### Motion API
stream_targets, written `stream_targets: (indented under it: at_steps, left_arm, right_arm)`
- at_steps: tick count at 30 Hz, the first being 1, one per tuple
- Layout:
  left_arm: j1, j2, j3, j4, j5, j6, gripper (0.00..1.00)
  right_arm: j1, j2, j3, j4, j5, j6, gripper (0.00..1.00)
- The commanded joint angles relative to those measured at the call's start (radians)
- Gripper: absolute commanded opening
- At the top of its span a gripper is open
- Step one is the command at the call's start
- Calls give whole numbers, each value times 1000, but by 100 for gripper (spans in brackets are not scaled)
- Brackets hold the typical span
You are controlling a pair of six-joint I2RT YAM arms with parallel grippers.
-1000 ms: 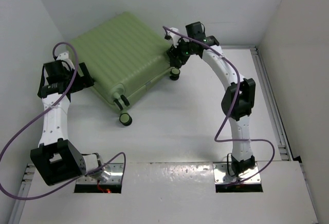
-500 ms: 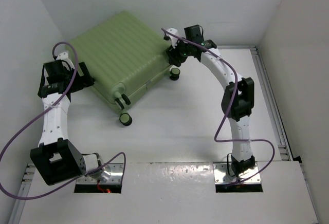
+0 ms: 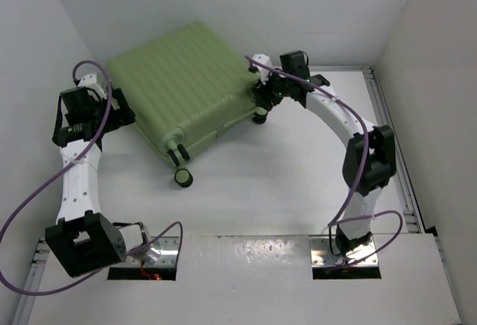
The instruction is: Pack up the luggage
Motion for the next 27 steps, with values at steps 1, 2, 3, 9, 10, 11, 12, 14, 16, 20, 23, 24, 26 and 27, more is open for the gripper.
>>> stream_targets:
  at_steps: [1, 2, 3, 9, 10, 11, 12, 14, 16, 20, 23, 24, 26, 27]
  left_arm:
    - [8, -35, 11, 30, 15, 17, 99]
    - [8, -35, 11, 30, 15, 17, 99]
    - [8, -35, 11, 30, 15, 17, 99]
    - [8, -69, -9, 48, 45, 17, 99]
    - [8, -69, -18, 58, 45, 17, 99]
    - [8, -69, -18, 58, 55, 17, 99]
    - [8, -69, -18, 58, 55, 17, 99]
    - [8, -69, -18, 67, 74, 17, 99]
    - [8, -60, -18, 67, 84, 7, 99]
    - [8, -51, -9, 67, 84, 7, 99]
    - [8, -60, -9, 67, 94, 7, 99]
    - [8, -60, -9, 67, 103, 16, 99]
    - [8, -89, -29, 67, 120, 25, 99]
    - [8, -98, -29, 67, 130, 25, 99]
  right_arm:
    - [-1, -137, -107, -254, -90, -29, 0]
    - [-1, -174, -149, -261, -93, -23, 0]
    - [4, -206, -194, -263, -95, -21, 0]
    - [40, -381, -366, -338, -113, 89, 0]
    - [60, -403, -441, -340, -112, 103, 0]
    - [85, -476, -464, -344, -107, 135, 0]
    - [99, -498, -486, -344, -106, 170, 0]
    - [143, -555, -544, -332, -96, 207, 0]
    - [183, -587, -550, -314, -69, 261, 0]
    - [194, -557, -477, -222, 57, 233, 0]
    - [174, -547, -431, -96, 155, 178, 0]
    - [168, -537, -420, -77, 169, 164, 0]
    - [152, -515, -374, -18, 189, 147, 0]
    - [143, -509, -366, 21, 200, 144, 0]
